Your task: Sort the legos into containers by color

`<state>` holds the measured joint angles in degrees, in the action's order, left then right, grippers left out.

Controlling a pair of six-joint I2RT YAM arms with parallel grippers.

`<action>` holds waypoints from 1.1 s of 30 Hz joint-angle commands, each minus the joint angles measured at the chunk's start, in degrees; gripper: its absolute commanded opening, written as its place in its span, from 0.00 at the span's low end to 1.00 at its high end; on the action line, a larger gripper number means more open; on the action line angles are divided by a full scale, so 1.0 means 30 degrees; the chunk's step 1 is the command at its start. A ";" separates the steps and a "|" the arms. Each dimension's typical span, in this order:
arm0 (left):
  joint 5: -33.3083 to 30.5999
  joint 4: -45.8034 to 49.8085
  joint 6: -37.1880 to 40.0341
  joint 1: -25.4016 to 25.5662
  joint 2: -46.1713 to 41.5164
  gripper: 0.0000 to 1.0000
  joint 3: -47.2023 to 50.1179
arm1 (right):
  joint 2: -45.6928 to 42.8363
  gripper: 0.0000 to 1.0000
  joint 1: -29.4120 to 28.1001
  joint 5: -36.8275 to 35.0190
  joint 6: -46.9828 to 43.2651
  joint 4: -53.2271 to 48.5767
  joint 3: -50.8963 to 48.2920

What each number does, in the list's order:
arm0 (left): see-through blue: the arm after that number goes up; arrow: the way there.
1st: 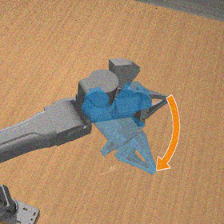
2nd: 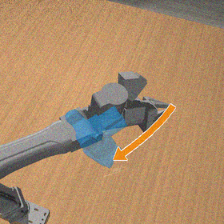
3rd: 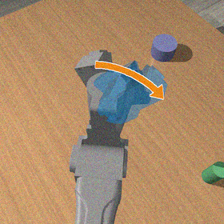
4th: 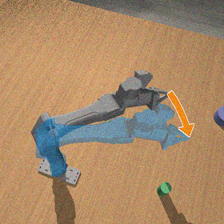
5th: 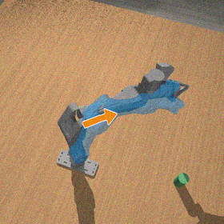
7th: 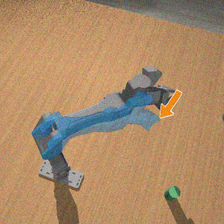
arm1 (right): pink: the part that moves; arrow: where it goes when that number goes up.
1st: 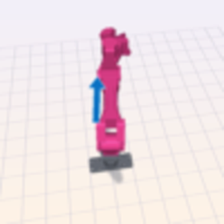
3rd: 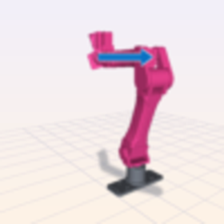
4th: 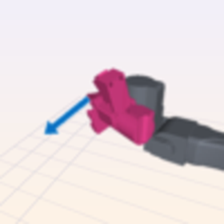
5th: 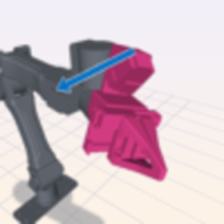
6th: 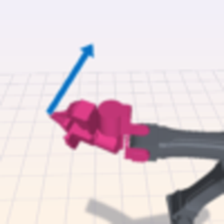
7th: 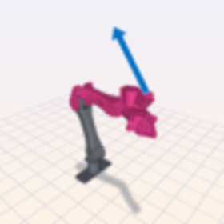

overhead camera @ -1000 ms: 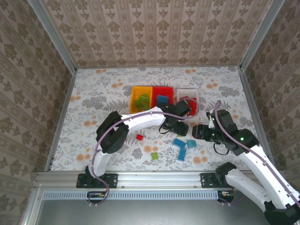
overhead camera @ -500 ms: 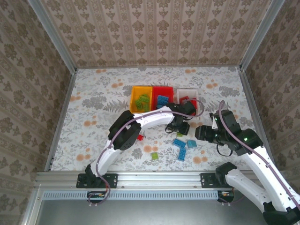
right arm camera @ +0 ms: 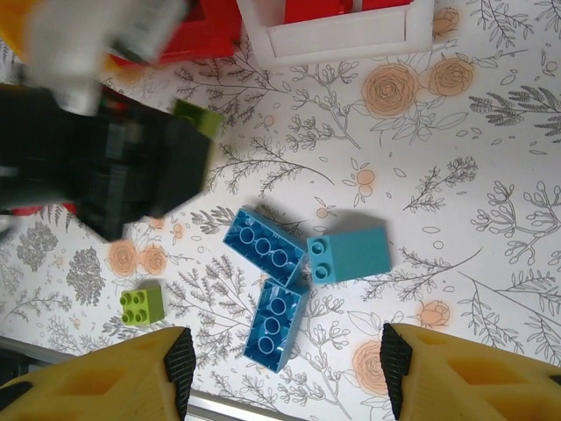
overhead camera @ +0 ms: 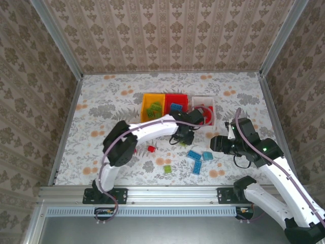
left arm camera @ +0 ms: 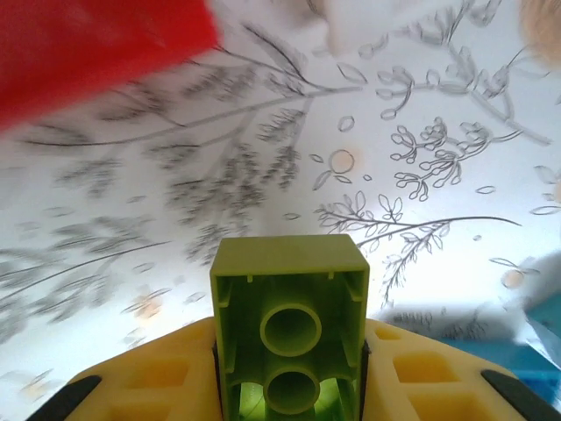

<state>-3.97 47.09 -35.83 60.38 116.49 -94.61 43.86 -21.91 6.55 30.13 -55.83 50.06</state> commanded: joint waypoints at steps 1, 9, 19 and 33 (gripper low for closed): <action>-0.1370 0.0483 -0.0076 -0.1752 -0.3953 0.34 0.2066 | 0.1146 0.61 -0.1843 0.0247 -0.1306 0.1832 0.0232; -0.0718 0.0591 0.1971 -0.6771 -0.4985 0.34 0.2015 | 0.5612 0.63 -0.5110 0.0679 -0.1494 0.6192 0.1708; 0.0175 0.0415 0.3272 -0.8978 -0.0769 0.36 -0.0821 | 0.8505 0.64 -0.5323 0.1106 -0.1843 0.7232 0.3313; 0.0275 0.1083 0.2877 -0.9052 -0.2623 0.54 0.0184 | 1.1570 0.69 -0.7312 0.3144 -0.4270 0.9872 0.2710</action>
<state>-3.20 48.40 -26.79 33.65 115.46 -95.66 75.70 -40.82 12.91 22.17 -30.13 58.50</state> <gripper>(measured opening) 0.549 0.683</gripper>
